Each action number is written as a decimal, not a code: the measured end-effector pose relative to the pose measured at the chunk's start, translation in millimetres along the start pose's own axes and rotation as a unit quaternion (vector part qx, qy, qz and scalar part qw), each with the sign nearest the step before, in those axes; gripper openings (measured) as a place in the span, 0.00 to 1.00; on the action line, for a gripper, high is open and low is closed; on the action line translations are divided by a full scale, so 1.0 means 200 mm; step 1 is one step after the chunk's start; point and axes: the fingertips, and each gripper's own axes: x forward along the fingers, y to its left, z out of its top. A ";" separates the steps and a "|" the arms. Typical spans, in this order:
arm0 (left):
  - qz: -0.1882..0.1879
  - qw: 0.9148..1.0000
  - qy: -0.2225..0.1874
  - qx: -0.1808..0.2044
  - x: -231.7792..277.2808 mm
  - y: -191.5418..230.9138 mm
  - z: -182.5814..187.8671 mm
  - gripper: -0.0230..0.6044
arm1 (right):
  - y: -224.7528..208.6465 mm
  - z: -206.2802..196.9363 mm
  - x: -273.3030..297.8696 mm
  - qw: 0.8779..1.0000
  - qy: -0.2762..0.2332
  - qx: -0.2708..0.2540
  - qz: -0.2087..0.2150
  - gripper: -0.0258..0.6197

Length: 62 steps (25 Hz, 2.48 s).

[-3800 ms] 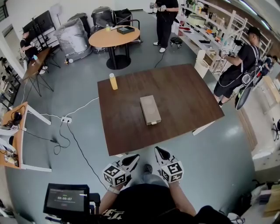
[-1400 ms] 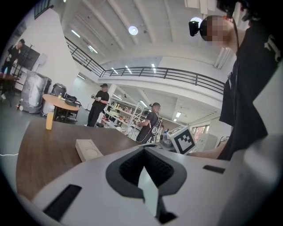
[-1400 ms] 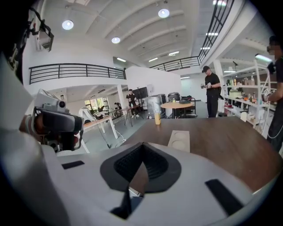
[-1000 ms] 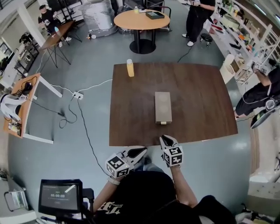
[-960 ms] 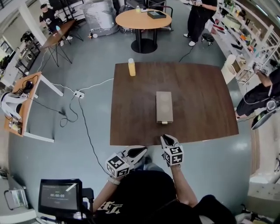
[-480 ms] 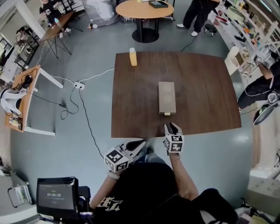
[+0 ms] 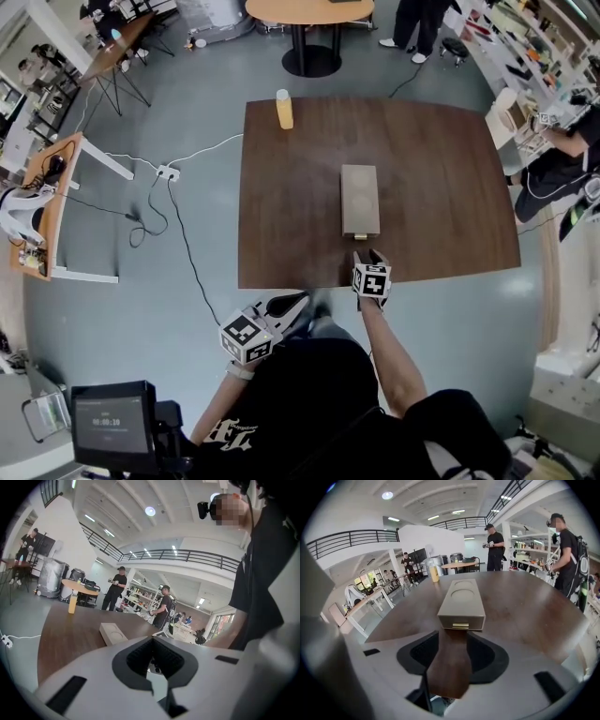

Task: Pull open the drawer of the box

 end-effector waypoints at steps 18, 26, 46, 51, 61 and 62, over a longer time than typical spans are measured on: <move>0.004 1.000 0.016 -0.006 0.09 0.20 0.11 0.04 | -0.10 -0.01 0.36 0.996 0.062 0.021 -0.053 0.33; 0.005 1.000 0.018 -0.009 0.07 0.29 0.14 0.04 | -0.11 -0.01 0.45 0.995 0.060 0.024 -0.076 0.33; -0.003 1.000 0.021 -0.016 0.08 0.28 0.12 0.04 | -0.12 -0.08 0.31 0.993 0.079 0.040 -0.078 0.28; -0.006 1.000 0.019 -0.017 0.08 0.23 0.11 0.04 | -0.10 -0.15 0.25 0.992 0.086 0.044 -0.075 0.28; -0.014 1.000 0.017 -0.012 0.11 0.16 0.09 0.04 | -0.06 -0.29 0.14 0.993 0.096 0.038 -0.057 0.28; -0.015 1.000 0.017 -0.012 0.11 0.16 0.09 0.04 | -0.05 -0.30 0.13 0.993 0.097 0.038 -0.056 0.28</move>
